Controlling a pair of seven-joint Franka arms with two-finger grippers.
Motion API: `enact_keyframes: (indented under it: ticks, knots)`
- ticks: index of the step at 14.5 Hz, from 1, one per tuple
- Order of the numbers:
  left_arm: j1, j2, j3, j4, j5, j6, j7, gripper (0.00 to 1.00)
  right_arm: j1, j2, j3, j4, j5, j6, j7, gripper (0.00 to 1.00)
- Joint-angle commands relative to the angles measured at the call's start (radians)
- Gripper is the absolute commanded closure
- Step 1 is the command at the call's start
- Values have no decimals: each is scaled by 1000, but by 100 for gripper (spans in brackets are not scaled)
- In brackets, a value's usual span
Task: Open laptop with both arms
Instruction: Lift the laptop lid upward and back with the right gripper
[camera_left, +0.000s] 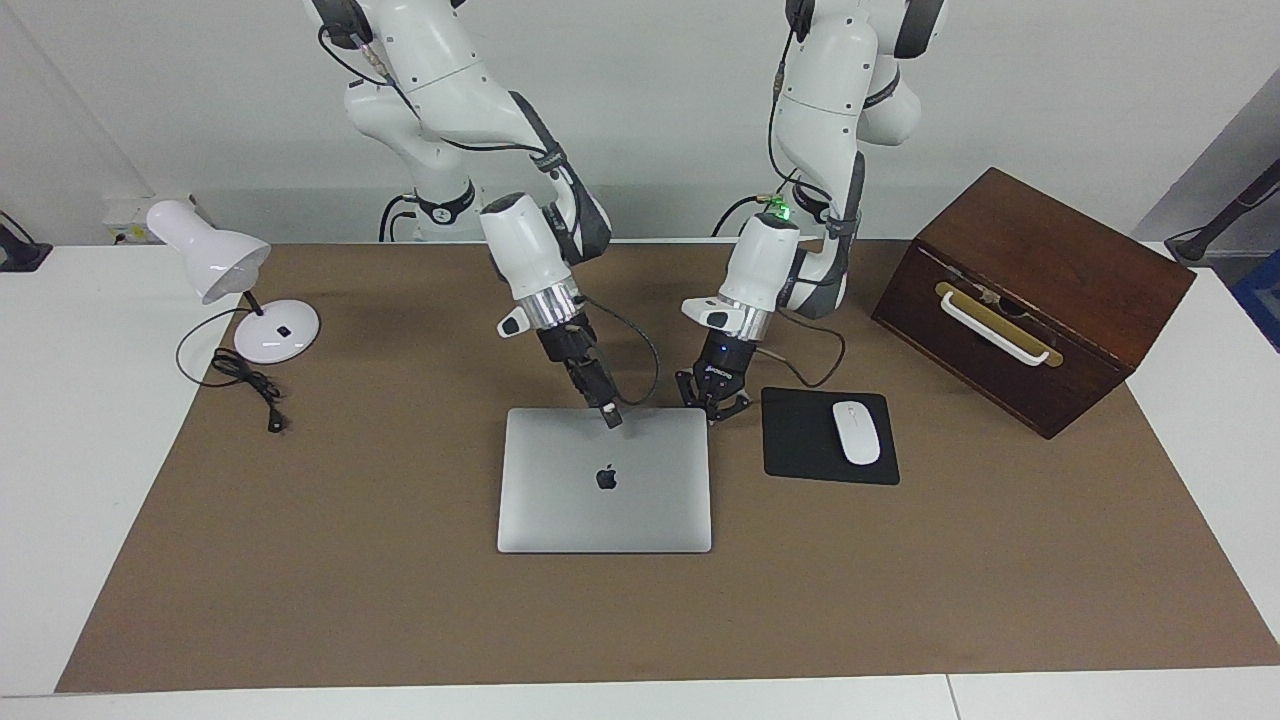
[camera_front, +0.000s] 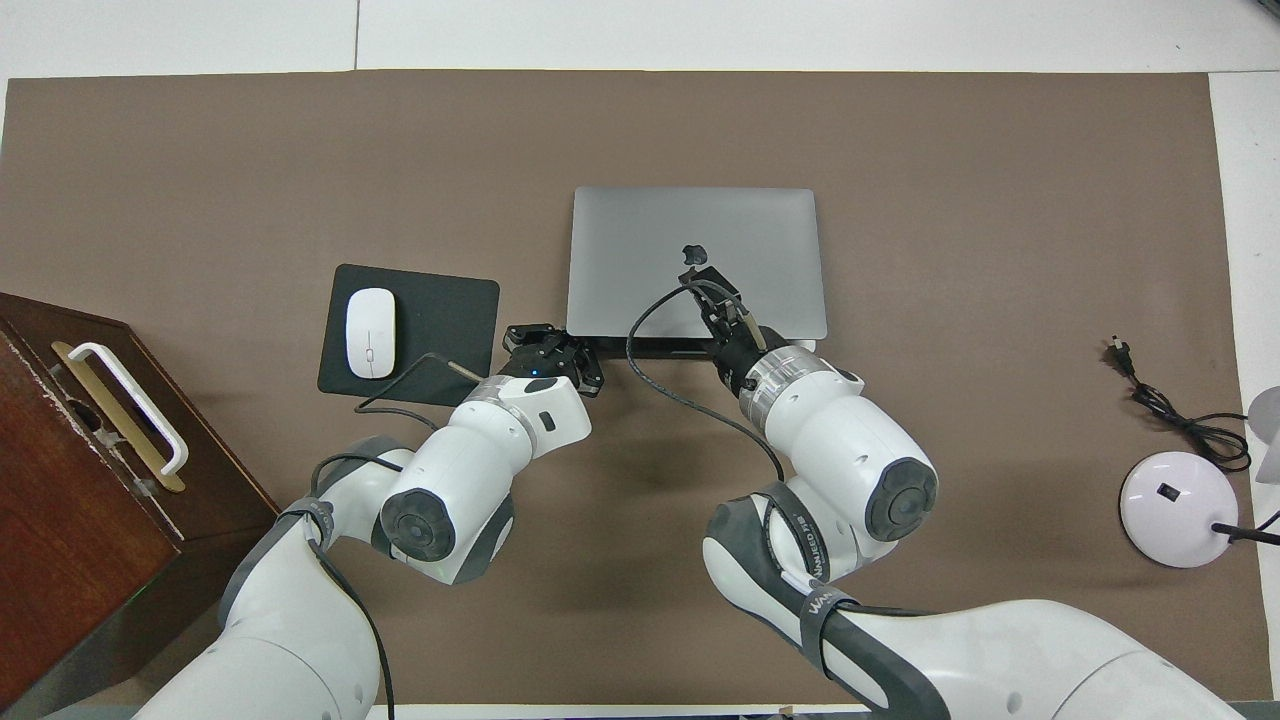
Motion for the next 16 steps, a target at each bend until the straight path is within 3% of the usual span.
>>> enact_keyframes:
  ticks: [1, 7, 16]
  knots:
    - [-17, 53, 1, 28, -6, 13, 11, 100, -11, 26, 2, 53, 24, -15, -42, 0]
    - [-17, 55, 1, 31, -6, 14, 11, 100, -11, 45, -4, 134, 24, -84, -43, 0]
    - [-17, 61, 1, 31, -6, 14, 12, 100, -12, 101, -25, 369, 19, -288, -40, 0]
